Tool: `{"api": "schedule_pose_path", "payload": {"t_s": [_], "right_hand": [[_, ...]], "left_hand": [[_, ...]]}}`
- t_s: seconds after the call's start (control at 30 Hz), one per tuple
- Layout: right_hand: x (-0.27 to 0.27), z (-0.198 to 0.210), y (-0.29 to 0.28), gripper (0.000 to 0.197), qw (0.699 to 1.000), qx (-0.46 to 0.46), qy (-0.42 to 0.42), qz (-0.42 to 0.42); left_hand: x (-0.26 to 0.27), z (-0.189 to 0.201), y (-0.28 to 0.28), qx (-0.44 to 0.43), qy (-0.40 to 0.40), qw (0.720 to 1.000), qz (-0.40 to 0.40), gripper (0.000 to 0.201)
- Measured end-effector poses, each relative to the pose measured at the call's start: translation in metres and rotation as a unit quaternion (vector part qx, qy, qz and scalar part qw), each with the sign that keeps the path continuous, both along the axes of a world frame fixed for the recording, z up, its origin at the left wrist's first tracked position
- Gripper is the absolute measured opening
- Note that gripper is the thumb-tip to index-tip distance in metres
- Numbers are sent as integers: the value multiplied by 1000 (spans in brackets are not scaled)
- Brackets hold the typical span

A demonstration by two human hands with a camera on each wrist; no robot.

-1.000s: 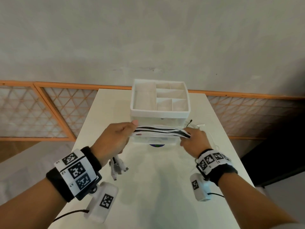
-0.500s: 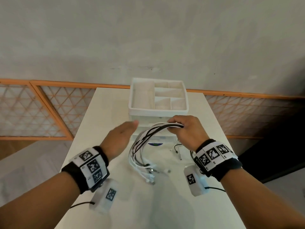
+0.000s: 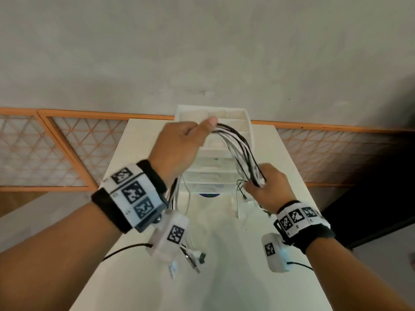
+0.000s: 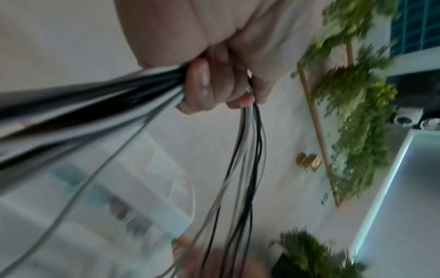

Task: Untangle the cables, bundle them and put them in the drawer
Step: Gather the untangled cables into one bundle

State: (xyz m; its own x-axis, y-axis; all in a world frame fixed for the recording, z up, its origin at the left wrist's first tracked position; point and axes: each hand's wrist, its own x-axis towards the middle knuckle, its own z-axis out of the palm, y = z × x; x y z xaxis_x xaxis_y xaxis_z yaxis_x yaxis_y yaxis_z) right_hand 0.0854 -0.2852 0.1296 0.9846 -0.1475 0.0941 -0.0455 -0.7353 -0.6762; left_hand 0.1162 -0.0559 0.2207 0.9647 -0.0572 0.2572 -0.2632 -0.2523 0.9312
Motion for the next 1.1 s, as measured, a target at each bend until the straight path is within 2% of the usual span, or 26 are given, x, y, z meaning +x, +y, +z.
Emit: {"api": "schedule_pose_path", "payload": {"t_s": [0.07, 0.1, 0.13, 0.17, 0.2, 0.23, 0.27, 0.3, 0.33, 0.37, 0.43, 0.47, 0.5, 0.57, 0.63, 0.7, 0.73, 0.77, 0.8, 0.87, 1.03, 1.1], "right_hand": [[-5, -22, -10, 20, 995, -46, 82, -17], [-6, -24, -13, 27, 992, -66, 107, -13], [-3, -23, -15, 31, 991, -80, 110, -10], [1, -18, -18, 24, 992, -77, 96, -20], [6, -11, -19, 12, 997, -31, 62, -34], [8, -1, -21, 18, 998, 39, 24, -43], [9, 8, -21, 33, 990, 127, -20, -54], [9, 17, -22, 39, 972, 216, -61, -70], [9, 24, -23, 38, 956, 264, -101, -78], [8, 30, -22, 33, 952, 263, -136, -75], [7, 31, -25, 16, 974, 154, -157, -55], [8, 25, -27, 14, 989, 68, -126, -38], [8, 13, -30, 19, 997, -26, -72, -19], [3, -16, -30, 25, 983, -169, 75, 14], [-2, -37, -24, 20, 973, -176, 149, 9], [2, -46, -18, 20, 983, -118, 140, -9], [6, -44, -16, 15, 991, -55, 121, -24], [10, -38, -15, 11, 994, 49, 93, -40], [14, -27, -13, 14, 984, 156, 60, -55], [18, -2, -14, 25, 938, 338, -8, -74], [12, 62, -1, 27, 876, 466, -123, -36], [9, 71, 5, 23, 873, 466, -143, -18]], "left_hand": [[5, 4, 10, 12, -5, 1000, 7, 60], [4, 2, 13, 42, -4, 999, 13, 64], [3, -2, 16, 77, -2, 997, 24, 68], [3, -8, 20, 110, 4, 993, 37, 70], [4, -14, 24, 136, 11, 989, 50, 72], [6, -20, 28, 160, 19, 985, 60, 73], [7, -24, 32, 186, 27, 980, 69, 73], [8, -27, 36, 213, 34, 973, 80, 73], [7, -30, 39, 234, 37, 968, 88, 73], [7, -32, 41, 239, 36, 965, 97, 72], [7, -30, 45, 185, 25, 975, 123, 70], [9, -26, 47, 129, 21, 981, 140, 71], [12, -21, 49, 69, 19, 986, 153, 71], [14, -9, 50, -27, 22, 988, 150, 65], [12, -1, 45, -72, 34, 990, 119, 55], [9, -2, 40, -67, 30, 994, 82, 57], [8, -4, 40, -39, 23, 996, 73, 61], [7, -7, 41, 6, 15, 997, 75, 66], [7, -10, 43, 57, 7, 995, 81, 69], [7, -14, 46, 147, 0, 985, 92, 71], [2, -26, 40, 269, 36, 960, 72, 67], [2, -32, 35, 303, 59, 949, 68, 63]]}}
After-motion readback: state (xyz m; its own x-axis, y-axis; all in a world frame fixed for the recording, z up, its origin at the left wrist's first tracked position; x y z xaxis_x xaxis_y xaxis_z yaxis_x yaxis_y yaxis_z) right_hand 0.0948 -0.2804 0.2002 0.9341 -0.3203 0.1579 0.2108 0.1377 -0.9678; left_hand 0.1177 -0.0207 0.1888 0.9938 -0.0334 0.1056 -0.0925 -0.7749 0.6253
